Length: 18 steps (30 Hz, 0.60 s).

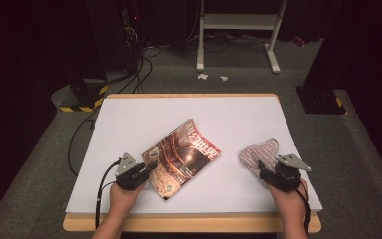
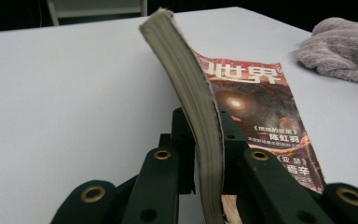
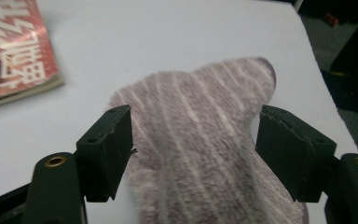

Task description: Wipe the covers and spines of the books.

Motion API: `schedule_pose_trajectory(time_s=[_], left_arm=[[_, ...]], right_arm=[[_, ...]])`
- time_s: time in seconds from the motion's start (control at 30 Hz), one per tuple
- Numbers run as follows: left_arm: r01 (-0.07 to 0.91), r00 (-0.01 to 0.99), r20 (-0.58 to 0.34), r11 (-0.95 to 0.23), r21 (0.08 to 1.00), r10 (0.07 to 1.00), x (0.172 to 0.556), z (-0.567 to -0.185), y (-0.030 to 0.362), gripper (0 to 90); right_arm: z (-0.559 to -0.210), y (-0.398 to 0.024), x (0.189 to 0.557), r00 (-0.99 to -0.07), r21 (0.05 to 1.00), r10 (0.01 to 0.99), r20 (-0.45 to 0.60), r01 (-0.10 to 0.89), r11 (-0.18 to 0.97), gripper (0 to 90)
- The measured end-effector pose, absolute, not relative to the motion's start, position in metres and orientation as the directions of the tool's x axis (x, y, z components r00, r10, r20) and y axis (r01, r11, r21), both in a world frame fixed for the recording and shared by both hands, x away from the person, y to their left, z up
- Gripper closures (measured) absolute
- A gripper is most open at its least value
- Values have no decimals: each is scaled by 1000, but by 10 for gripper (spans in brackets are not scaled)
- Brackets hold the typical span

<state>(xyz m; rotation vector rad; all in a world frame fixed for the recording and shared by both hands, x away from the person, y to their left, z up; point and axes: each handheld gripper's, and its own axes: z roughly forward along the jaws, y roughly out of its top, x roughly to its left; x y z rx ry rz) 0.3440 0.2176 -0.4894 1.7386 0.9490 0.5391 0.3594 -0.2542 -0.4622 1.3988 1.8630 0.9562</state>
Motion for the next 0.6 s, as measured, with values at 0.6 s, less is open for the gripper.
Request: schedule_pose_trajectory(time_s=[0.6], left_arm=[[253,645,-7,-205,946,765,328,-488,210,829]], right_arm=[[-484,-248,390,-315,763,949,-26,607,223,642]])
